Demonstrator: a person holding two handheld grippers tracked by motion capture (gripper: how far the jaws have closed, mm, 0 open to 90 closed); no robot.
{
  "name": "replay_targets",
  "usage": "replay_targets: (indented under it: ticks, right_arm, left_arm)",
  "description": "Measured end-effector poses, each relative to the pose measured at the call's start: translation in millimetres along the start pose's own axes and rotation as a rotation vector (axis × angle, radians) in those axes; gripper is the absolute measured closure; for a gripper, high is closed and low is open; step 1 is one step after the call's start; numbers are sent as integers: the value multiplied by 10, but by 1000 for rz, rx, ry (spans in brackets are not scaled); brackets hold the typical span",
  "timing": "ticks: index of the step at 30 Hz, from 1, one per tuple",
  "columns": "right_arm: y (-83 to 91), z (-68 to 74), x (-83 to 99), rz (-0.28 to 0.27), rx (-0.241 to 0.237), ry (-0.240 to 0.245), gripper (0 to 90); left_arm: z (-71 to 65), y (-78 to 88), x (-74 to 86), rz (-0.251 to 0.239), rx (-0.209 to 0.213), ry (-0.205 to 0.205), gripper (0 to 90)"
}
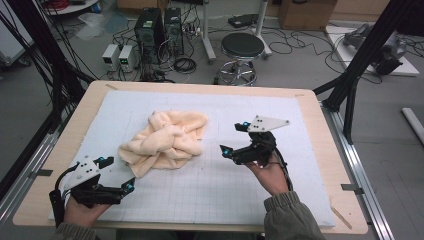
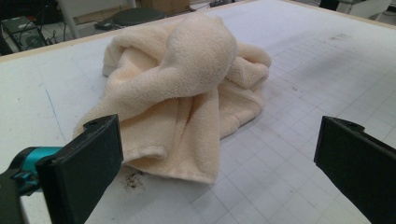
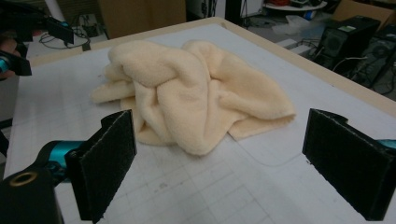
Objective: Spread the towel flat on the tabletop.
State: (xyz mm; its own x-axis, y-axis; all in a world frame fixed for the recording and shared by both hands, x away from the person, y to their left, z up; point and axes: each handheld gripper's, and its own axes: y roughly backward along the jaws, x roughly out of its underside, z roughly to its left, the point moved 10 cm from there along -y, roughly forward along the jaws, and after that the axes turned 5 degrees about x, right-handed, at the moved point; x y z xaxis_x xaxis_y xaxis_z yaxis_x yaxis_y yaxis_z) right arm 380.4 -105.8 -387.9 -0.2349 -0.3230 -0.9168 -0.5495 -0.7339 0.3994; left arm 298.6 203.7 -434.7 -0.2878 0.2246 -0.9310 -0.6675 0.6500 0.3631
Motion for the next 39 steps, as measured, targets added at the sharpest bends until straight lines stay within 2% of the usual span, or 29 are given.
replay_targets:
  ticks: [4,10,11,12,14,18,19,20,21,24,25,27,29,31,35,36,39]
  right_arm:
    - [-183,41,-144,-14,-22,2,89]
    - [-348,94,-286,-20,-45,5,90]
    - [-434,137,-362,-18,-57,17,90]
    - [-434,137,-362,-18,-57,17,90]
    - [-553,195,-448,-8,-68,36,90]
    - [-678,265,-532,-5,-88,40,90]
    - [-769,316,-562,3,-102,44,91]
    - [-769,316,-562,3,-102,44,91]
    - [-881,372,-577,13,-116,54,92]
    - [-1021,435,-575,21,-135,56,114]
    - [-1021,435,-575,21,-135,56,114]
    - [-1197,486,-518,51,-142,63,116]
    - [-1255,512,-492,62,-155,64,131]
    - [-1421,556,-418,81,-174,54,142]
    - [-1620,592,-301,119,-184,48,171]
    - [-1620,592,-301,119,-184,48,171]
    - [-1766,614,-189,144,-197,25,198]
  left_arm:
    - [12,5,5,2,0,1,17]
    - [13,1,4,3,-1,1,17]
    - [11,0,2,2,0,1,17]
    - [11,0,1,2,-1,1,17]
    - [15,3,1,2,-3,3,17]
    - [18,3,2,2,-1,2,17]
    - [18,3,3,2,-1,3,17]
    - [18,3,3,2,0,3,17]
    - [18,2,3,2,0,3,17]
    - [17,-3,2,3,0,3,17]
    - [20,-6,1,3,-2,1,17]
    - [15,-12,0,4,1,0,17]
    - [11,-16,0,4,1,0,17]
    - [8,-18,0,5,6,-1,17]
    - [-2,-24,1,4,10,-1,17]
    - [-3,-23,3,6,10,-3,17]
    - [4,-21,8,7,9,-1,17]
